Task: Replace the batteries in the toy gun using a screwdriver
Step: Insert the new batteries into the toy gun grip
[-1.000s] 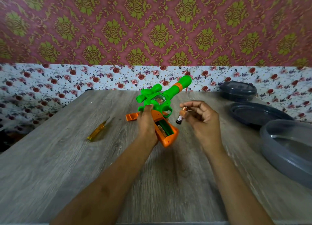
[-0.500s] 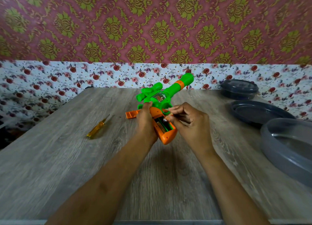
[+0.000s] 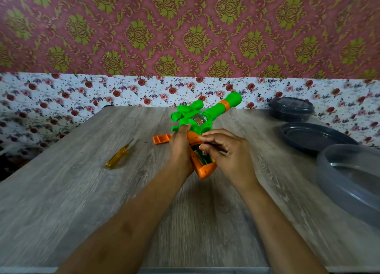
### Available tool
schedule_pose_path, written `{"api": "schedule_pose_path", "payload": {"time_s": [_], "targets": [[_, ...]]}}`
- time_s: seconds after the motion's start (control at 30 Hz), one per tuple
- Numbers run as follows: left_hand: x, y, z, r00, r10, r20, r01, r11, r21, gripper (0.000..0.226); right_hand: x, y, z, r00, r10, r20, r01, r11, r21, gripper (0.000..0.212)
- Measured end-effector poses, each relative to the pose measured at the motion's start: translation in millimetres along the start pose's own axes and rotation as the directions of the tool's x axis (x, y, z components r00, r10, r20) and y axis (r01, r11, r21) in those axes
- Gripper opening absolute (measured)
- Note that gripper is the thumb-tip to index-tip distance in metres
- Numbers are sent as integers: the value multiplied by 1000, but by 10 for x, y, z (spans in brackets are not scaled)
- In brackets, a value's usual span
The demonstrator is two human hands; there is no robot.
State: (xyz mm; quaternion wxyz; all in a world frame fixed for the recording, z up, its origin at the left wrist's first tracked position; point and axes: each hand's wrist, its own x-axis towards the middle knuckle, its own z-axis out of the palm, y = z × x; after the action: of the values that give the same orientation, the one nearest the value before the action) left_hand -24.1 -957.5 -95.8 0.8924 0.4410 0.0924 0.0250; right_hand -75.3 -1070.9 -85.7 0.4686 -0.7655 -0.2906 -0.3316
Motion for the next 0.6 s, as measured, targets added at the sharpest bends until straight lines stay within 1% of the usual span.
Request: {"api": "schedule_pose_path", "payload": {"time_s": [0.03,0.13,0.2,0.27,0.3,0.33,0.4,0.43,0.5,0.57,0.6], "targets": [[-3,-11,2,1000,0,8,0,1000,1,58,3,2,3,1000,7,4,-7,1000,-1,20],[12,-28,8,1000,11,-1,-11,1000,28,47,3,3,-7,999,42,26,-41,999,-35,23],[20,-19,3,1000,17,16,-18,999,51,43,-4,9,-9,998,50,47,-43,990,-131,24],[19,-5,8,1000,2,22,-2,1000,30,21,-3,6,6,999,30,40,-19,965,-262,23],[21,4,8,1000,-7,22,6,1000,14,16,-1,-2,19,999,12,34,-1,952,-307,22],[36,6,9,1000,-10,26,10,1000,-1,19,-5,-13,30,999,-11,32,22,940,-340,23],[32,21,16,1000,5,26,-5,1000,10,42,-16,-43,51,997,-55,51,71,916,-395,28],[35,20,18,1000,5,15,-6,1000,14,47,-18,-54,58,995,-65,71,89,905,-415,31],[30,15,13,1000,9,-16,-8,1000,24,43,-29,-65,68,991,-77,108,117,891,-438,33],[37,9,-8,1000,14,-20,-13,1000,23,45,-34,-74,75,988,-80,132,133,875,-465,33],[37,8,-16,1000,26,-16,-25,999,24,41,-41,-75,77,987,-80,141,139,867,-478,34]]}}
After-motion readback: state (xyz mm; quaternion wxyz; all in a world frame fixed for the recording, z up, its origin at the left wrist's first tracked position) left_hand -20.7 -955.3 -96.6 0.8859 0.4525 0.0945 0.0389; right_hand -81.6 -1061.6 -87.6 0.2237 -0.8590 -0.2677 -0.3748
